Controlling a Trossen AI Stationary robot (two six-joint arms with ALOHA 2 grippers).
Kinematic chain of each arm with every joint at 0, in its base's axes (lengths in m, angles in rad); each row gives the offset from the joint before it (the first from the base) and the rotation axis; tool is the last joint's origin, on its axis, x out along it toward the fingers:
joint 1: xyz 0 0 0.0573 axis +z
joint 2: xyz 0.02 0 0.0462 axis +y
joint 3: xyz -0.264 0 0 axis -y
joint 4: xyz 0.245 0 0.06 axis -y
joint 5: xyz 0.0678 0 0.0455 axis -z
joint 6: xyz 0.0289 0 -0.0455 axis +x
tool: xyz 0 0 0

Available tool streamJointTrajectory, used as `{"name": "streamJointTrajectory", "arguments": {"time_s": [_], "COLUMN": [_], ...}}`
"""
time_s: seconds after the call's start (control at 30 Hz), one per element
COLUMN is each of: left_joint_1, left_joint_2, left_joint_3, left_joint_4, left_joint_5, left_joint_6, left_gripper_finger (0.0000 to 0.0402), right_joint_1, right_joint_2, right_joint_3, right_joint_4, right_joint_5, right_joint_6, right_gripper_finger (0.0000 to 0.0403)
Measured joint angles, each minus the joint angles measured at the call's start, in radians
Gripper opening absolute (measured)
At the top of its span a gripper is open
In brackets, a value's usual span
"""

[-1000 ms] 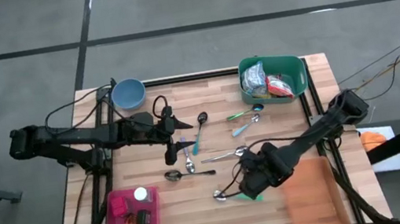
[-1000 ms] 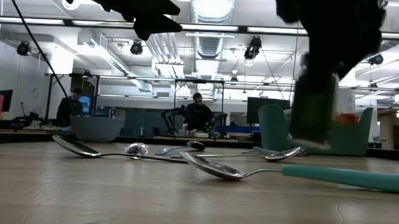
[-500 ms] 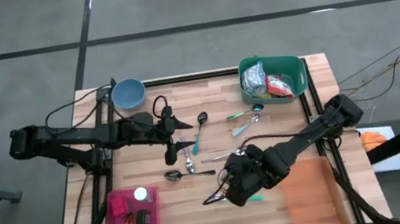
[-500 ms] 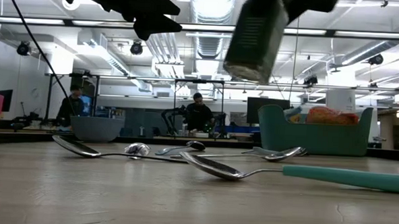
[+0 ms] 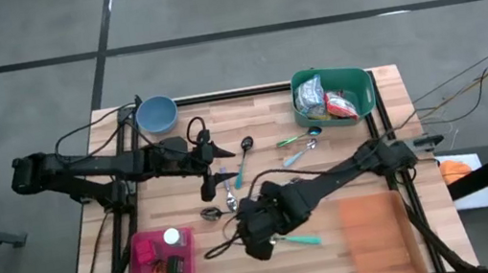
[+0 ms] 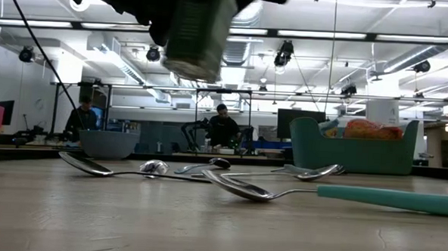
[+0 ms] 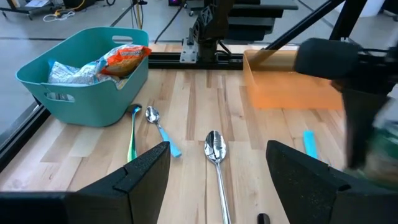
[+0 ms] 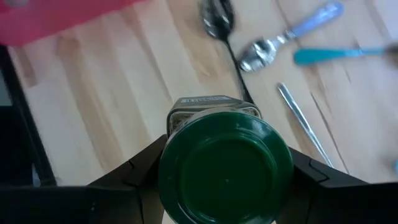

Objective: Pick & Place Food Item
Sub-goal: Put the green seasoning bottle into the pink bin

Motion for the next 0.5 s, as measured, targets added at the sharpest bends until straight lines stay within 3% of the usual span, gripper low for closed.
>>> {"name": "streamJointTrajectory", "arguments": {"time_s": [0.1,0.3,0.5], "left_joint_1": [0.0,0.0,0.0], "left_joint_2": [0.0,0.0,0.0], "left_joint_3": [0.0,0.0,0.0], "left_joint_4": [-0.002,-0.006,-0.03], "left_joint_5": [0.0,0.0,0.0], "left_joint_6": [0.0,0.0,0.0], "left_gripper_finger": [0.0269,0.0269,0.0269], "right_joint_1": [-0.007,-0.036,-0.044], "right_joint_2": [0.066,0.087,0.104], "right_joint_3": [0.093,0.054,0.026], "right_joint_4": [-0.015,0.074,0.13], "right_joint_5": [-0.004,-0.089,-0.09], "right_joint_6": [-0.052,-0.072,-0.091], "right_gripper_finger": [0.0206,0.0205,0.0205]}}
